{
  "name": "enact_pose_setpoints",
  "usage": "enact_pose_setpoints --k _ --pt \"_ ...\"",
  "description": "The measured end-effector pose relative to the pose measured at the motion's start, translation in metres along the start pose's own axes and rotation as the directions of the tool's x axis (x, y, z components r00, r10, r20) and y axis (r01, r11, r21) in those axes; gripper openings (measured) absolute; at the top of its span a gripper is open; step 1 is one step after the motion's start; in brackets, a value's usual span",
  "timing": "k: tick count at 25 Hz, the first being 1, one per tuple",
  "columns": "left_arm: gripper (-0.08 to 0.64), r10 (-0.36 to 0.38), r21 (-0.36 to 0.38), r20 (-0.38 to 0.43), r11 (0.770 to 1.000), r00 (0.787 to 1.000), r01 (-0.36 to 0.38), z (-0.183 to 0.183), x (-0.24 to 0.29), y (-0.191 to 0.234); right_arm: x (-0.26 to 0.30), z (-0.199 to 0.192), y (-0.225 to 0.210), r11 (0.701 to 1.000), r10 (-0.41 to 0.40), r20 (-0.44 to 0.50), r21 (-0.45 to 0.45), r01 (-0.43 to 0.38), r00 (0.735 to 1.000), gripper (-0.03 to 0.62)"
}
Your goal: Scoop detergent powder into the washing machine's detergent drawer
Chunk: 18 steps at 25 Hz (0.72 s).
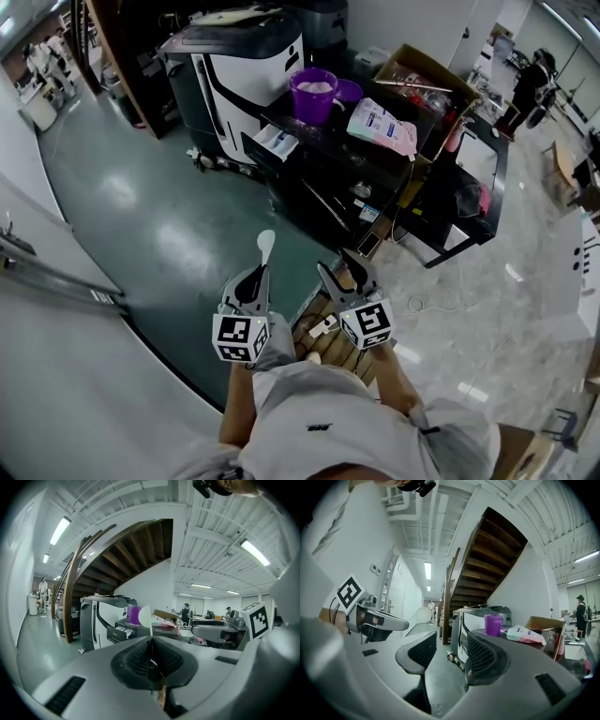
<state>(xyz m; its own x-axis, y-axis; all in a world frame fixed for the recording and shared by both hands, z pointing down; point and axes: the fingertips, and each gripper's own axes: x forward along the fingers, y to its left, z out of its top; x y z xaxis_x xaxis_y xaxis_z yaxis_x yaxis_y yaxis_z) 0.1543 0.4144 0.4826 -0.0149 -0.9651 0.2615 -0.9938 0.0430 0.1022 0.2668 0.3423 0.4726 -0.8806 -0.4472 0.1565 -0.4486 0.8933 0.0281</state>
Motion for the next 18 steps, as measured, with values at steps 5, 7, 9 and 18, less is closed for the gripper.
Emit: enact_pose_setpoints --k 5,7,9,18 --pt "0.015 -0.030 -0.003 -0.024 1.000 0.999 0.030 0.019 0.029 0.036 0.044 0.016 -0.009 1.000 -0.025 -0.023 0.012 0.025 0.999 0.187" --pt "0.015 -0.044 -0.009 -0.039 0.999 0.998 0.043 0.025 0.038 0.050 0.059 0.022 -0.011 0.999 -0.037 -0.035 0.019 0.038 0.999 0.187" --pt "0.015 -0.055 -0.011 -0.047 0.998 0.997 0.054 0.034 0.048 0.064 0.076 0.029 -0.013 0.999 -0.047 -0.044 0.024 0.048 0.998 0.187" --pt "0.015 -0.125 -0.018 -0.052 0.992 0.991 0.125 0.072 0.081 0.122 0.143 0.061 -0.011 0.995 -0.092 -0.066 0.021 0.094 0.994 0.187"
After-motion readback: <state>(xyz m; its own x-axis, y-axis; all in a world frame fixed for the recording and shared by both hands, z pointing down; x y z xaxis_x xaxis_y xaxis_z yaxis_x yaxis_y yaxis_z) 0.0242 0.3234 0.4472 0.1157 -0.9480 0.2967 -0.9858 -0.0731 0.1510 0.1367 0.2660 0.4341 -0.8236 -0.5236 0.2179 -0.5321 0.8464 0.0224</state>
